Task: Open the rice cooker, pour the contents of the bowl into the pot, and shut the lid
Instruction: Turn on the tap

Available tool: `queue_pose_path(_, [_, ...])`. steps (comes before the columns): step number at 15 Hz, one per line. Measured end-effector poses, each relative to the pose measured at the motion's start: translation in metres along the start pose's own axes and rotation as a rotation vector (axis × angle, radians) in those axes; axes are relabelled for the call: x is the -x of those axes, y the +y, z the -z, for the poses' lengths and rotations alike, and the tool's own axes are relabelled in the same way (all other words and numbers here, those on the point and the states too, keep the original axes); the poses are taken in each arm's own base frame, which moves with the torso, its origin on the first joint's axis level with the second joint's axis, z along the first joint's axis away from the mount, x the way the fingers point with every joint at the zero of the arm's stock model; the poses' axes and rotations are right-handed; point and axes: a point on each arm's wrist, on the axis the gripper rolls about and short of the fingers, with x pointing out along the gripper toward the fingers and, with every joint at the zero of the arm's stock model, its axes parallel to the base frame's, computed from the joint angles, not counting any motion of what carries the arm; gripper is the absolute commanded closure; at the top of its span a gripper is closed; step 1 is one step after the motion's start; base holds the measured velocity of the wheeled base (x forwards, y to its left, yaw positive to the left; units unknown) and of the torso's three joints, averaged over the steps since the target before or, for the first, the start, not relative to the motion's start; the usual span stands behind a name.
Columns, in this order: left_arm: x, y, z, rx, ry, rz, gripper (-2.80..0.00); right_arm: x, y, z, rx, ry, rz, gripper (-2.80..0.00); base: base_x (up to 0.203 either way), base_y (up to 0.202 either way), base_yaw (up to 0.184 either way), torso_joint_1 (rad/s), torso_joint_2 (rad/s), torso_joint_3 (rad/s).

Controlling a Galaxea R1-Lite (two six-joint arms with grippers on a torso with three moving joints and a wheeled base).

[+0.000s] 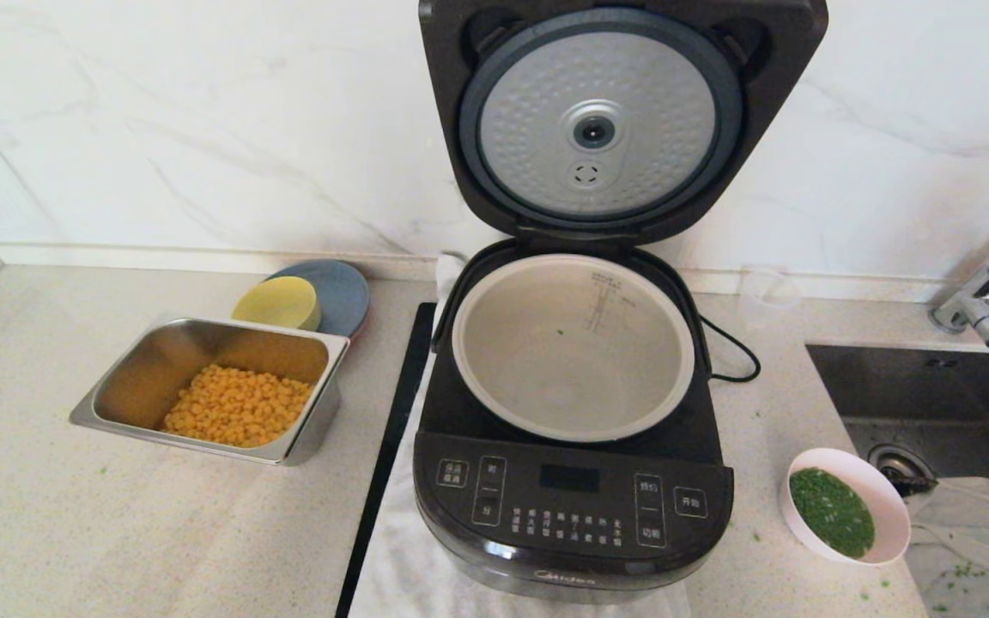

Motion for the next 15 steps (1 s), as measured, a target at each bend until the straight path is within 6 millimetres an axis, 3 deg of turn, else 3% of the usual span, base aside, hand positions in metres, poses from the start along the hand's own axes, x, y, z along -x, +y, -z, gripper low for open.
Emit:
queue_pose_path(4, [0.000, 0.000, 0.000, -0.001, 0.000, 0.000, 0.00, -0.023, 0.002, -0.070, -0.006, 0.049, 0.035, 0.00, 0.000, 0.000, 0.000, 0.000, 0.00, 0.000])
queue_pose_path(8, [0.000, 0.000, 0.000, 0.000, 0.000, 0.000, 0.00, -0.087, 0.000, -0.117, 0.007, 0.163, 0.172, 0.00, 0.000, 0.000, 0.000, 0.000, 0.00, 0.000])
queue_pose_path(11, [0.000, 0.000, 0.000, 0.000, 0.000, 0.000, 0.00, -0.160, -0.012, -0.130, 0.046, 0.226, 0.332, 0.00, 0.000, 0.000, 0.000, 0.000, 0.00, 0.000])
queue_pose_path(13, [0.000, 0.000, 0.000, 0.000, 0.000, 0.001, 0.00, -0.209, -0.033, -0.129, 0.100, 0.238, 0.466, 0.00, 0.000, 0.000, 0.000, 0.000, 0.00, 0.000])
queue_pose_path(15, [0.000, 0.000, 0.000, 0.000, 0.000, 0.000, 0.00, -0.246, -0.061, -0.126, 0.160, 0.218, 0.588, 0.00, 0.000, 0.000, 0.000, 0.000, 0.00, 0.000])
